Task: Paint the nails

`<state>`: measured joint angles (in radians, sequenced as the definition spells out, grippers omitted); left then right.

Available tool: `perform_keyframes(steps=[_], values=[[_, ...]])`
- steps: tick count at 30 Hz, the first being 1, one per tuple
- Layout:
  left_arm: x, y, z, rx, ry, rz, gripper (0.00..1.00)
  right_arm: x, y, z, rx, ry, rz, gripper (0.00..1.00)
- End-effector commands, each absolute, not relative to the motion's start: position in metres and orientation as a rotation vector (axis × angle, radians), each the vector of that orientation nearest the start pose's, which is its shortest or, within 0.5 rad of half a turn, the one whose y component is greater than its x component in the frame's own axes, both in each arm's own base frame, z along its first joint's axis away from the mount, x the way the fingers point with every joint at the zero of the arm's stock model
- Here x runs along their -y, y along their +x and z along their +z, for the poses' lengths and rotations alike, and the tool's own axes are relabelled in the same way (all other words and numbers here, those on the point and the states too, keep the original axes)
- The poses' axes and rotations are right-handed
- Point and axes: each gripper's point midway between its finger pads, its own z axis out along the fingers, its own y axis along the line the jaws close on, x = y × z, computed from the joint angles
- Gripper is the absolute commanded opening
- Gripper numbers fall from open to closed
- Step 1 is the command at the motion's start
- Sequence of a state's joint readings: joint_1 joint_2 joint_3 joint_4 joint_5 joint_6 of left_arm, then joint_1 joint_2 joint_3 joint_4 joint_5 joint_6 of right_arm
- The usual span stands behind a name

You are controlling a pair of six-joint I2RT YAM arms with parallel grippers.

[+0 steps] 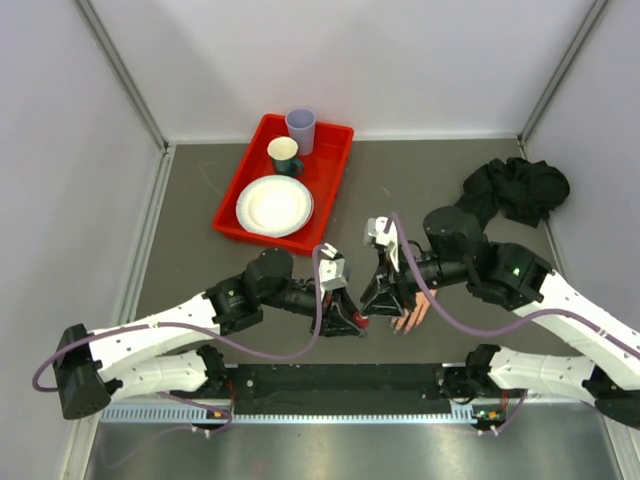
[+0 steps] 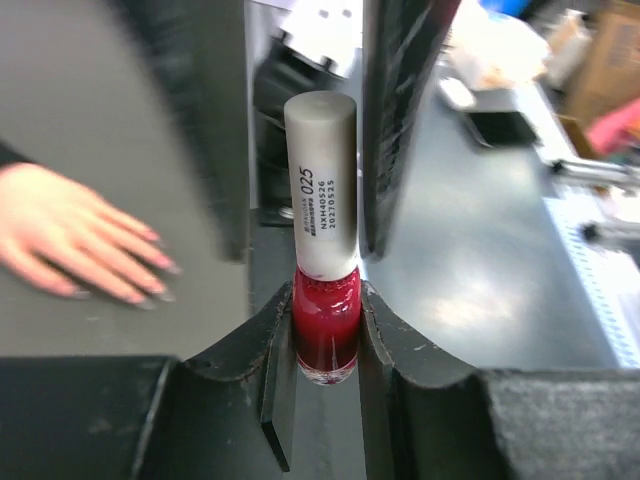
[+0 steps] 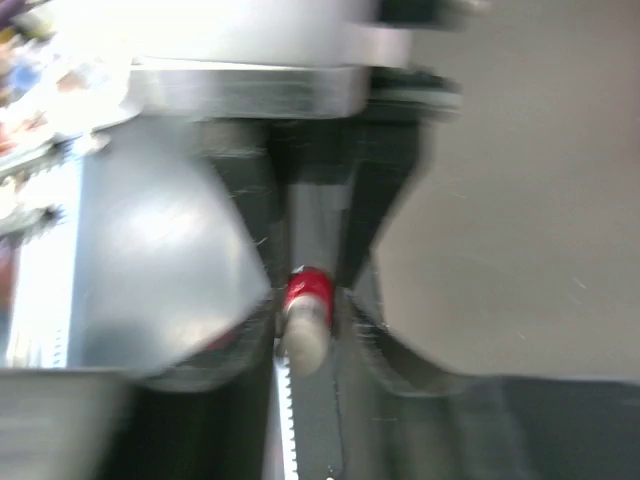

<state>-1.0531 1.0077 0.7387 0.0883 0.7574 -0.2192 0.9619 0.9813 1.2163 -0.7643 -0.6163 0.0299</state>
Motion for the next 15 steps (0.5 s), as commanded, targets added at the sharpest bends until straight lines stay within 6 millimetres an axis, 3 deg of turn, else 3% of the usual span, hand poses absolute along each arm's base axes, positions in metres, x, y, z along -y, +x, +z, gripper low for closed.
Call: perform_keyframes(steps=[1, 2, 3, 4, 6, 12, 15], values=[[0.346, 0.089, 0.303, -1.33, 1.158, -1.301, 0.0, -0.265, 0.127, 0.306, -1.962, -0.985, 0.9, 0.44], [0.345, 0.1, 0.301, -1.352, 1.121, -1.244, 0.0, -0.258, 0.131, 0.307, -2.049, -0.874, 0.875, 0.55], [0.342, 0.123, 0.293, -1.419, 1.04, -1.132, 0.0, -0.254, 0.137, 0.306, -2.094, -0.795, 0.838, 0.59], [0.34, 0.135, 0.289, -1.444, 1.002, -1.07, 0.0, -0.248, 0.147, 0.307, -2.145, -0.642, 0.8, 0.62], [0.334, 0.16, 0.279, -1.497, 0.92, -0.935, 0.0, -0.243, 0.151, 0.307, -2.213, -0.515, 0.777, 0.64], [0.337, 0.167, 0.265, -1.512, 0.942, -0.887, 0.0, -0.256, 0.15, 0.319, -2.267, -0.411, 0.852, 0.61], [0.337, 0.165, 0.265, -1.503, 0.947, -0.9, 0.0, -0.264, 0.153, 0.314, -2.284, -0.421, 0.852, 0.57]])
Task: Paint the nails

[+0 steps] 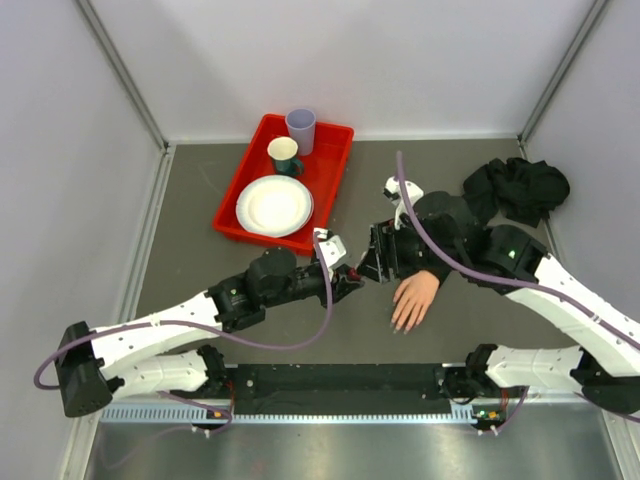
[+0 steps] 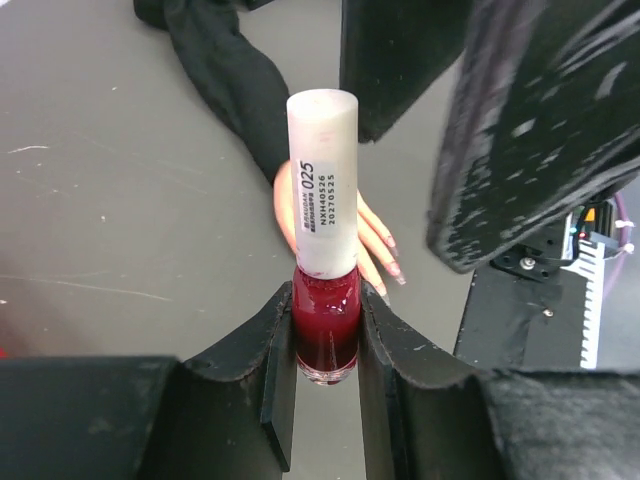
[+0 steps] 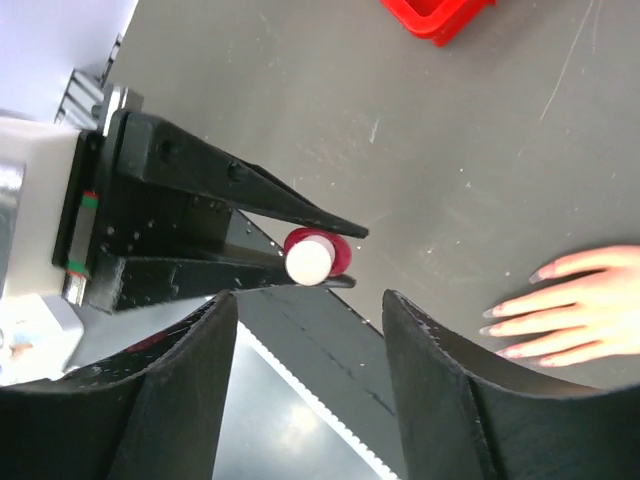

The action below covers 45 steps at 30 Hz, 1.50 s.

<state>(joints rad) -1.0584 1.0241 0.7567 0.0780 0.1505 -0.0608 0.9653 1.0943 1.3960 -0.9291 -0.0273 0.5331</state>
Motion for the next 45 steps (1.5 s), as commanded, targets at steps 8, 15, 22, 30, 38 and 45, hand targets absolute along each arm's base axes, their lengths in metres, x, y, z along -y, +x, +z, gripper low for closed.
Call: perform_keyframes(steps=[8, 15, 22, 30, 38, 45], values=[[0.336, 0.159, 0.268, -1.485, 0.96, -0.921, 0.0, -0.28, 0.16, 0.309, -2.296, -0.467, 0.859, 0.46], [0.335, 0.157, 0.264, -1.492, 0.974, -0.925, 0.0, -0.278, 0.159, 0.311, -2.289, -0.495, 0.842, 0.38], [0.337, 0.154, 0.261, -1.507, 0.994, -0.941, 0.0, -0.279, 0.156, 0.305, -2.298, -0.551, 0.839, 0.24], [0.34, 0.119, 0.276, -1.409, 1.079, -1.128, 0.0, -0.281, 0.139, 0.308, -2.237, -0.712, 0.919, 0.0], [0.338, 0.04, 0.304, -1.199, 1.308, -1.55, 0.0, -0.291, 0.077, 0.326, -1.817, -1.198, 1.269, 0.0], [0.338, 0.018, 0.315, -1.142, 1.408, -1.712, 0.0, -0.291, 0.048, 0.328, -1.632, -1.39, 1.414, 0.0]])
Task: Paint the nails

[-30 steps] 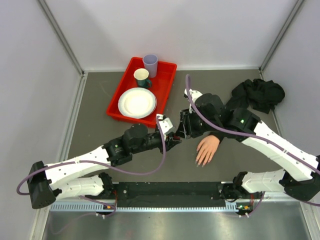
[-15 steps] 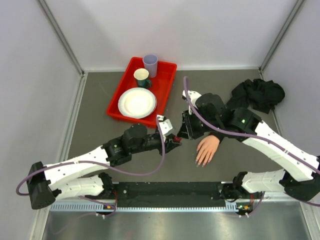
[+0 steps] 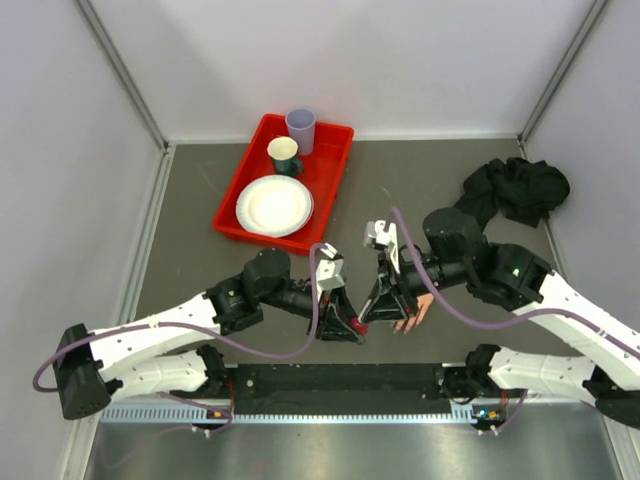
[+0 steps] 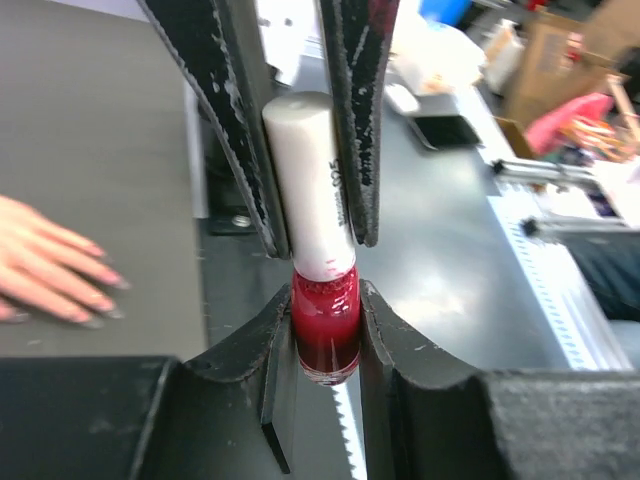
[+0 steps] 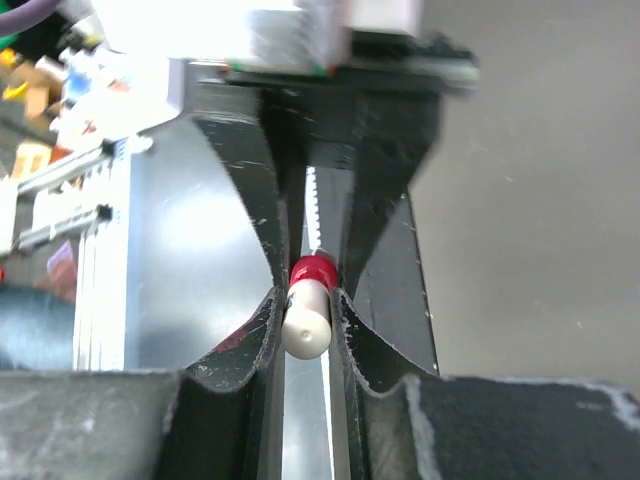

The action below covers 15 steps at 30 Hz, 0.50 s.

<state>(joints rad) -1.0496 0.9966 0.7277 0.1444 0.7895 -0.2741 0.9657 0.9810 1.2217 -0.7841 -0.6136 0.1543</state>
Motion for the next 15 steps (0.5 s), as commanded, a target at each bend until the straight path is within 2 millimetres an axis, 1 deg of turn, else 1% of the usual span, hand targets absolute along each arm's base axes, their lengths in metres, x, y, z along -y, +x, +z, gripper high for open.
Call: perform_keyframes(steps=[1, 5, 6, 7, 8, 9, 10, 11, 12, 14, 15], values=[[0.34, 0.021, 0.315, -1.145, 1.398, -1.694, 0.0, -0.291, 0.049, 0.327, -1.621, -1.405, 1.402, 0.0], [0.343, 0.033, 0.313, -1.193, 1.347, -1.626, 0.0, -0.287, 0.053, 0.323, -1.626, -1.396, 1.351, 0.0], [0.344, 0.039, 0.312, -1.215, 1.322, -1.596, 0.0, -0.286, 0.061, 0.322, -1.657, -1.354, 1.302, 0.0], [0.346, 0.044, 0.31, -1.223, 1.31, -1.559, 0.0, -0.283, 0.063, 0.319, -1.697, -1.336, 1.278, 0.0], [0.349, 0.058, 0.31, -1.261, 1.254, -1.497, 0.0, -0.282, 0.066, 0.318, -1.723, -1.326, 1.261, 0.0], [0.349, 0.064, 0.305, -1.304, 1.235, -1.461, 0.0, -0.282, 0.071, 0.324, -1.757, -1.271, 1.239, 0.05], [0.35, 0.071, 0.301, -1.313, 1.228, -1.419, 0.0, -0.281, 0.077, 0.323, -1.805, -1.224, 1.212, 0.07], [0.352, 0.082, 0.297, -1.348, 1.19, -1.363, 0.0, -0.278, 0.082, 0.321, -1.85, -1.17, 1.181, 0.1], [0.352, 0.087, 0.291, -1.378, 1.184, -1.333, 0.0, -0.276, 0.094, 0.318, -1.923, -1.063, 1.129, 0.22], [0.354, 0.101, 0.281, -1.412, 1.167, -1.253, 0.0, -0.271, 0.105, 0.315, -1.986, -0.947, 1.078, 0.31], [0.355, 0.111, 0.276, -1.434, 1.136, -1.204, 0.0, -0.268, 0.113, 0.314, -2.029, -0.846, 1.049, 0.4]])
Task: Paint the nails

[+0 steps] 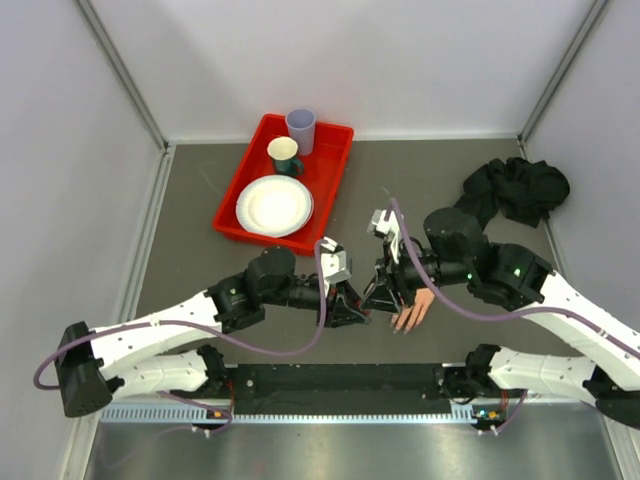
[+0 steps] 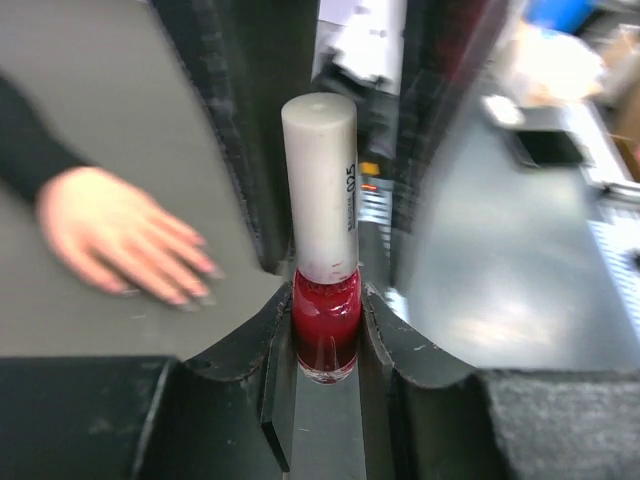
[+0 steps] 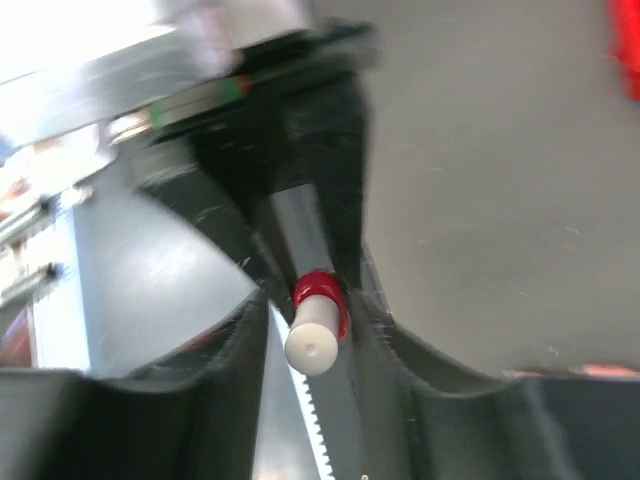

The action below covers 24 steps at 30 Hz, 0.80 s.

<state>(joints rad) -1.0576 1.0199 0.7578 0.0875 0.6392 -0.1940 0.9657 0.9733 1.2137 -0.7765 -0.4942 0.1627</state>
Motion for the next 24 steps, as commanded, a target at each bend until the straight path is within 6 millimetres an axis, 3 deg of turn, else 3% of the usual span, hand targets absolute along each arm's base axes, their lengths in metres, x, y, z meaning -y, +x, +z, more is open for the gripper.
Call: perform_keyframes(steps=[1, 3, 5, 9, 12, 20, 24], values=[[0.356, 0.116, 0.269, -1.452, 1.145, -1.17, 0.0, -0.267, 0.117, 0.313, -2.054, -0.796, 1.039, 0.45], [0.356, 0.125, 0.262, -1.475, 1.131, -1.115, 0.0, -0.26, 0.129, 0.31, -2.13, -0.643, 0.973, 0.53], [0.357, 0.129, 0.257, -1.489, 1.125, -1.096, 0.0, -0.25, 0.137, 0.303, -2.207, -0.539, 0.885, 0.54], [0.359, 0.135, 0.258, -1.48, 1.107, -1.073, 0.0, -0.249, 0.14, 0.303, -2.286, -0.433, 0.868, 0.54], [0.359, 0.138, 0.259, -1.47, 1.093, -1.062, 0.0, -0.251, 0.141, 0.3, -2.304, -0.423, 0.862, 0.53], [0.357, 0.139, 0.26, -1.471, 1.079, -1.057, 0.0, -0.26, 0.14, 0.296, -2.315, -0.462, 0.88, 0.36], [0.358, 0.138, 0.26, -1.473, 1.081, -1.062, 0.0, -0.264, 0.139, 0.293, -2.318, -0.485, 0.881, 0.34]])
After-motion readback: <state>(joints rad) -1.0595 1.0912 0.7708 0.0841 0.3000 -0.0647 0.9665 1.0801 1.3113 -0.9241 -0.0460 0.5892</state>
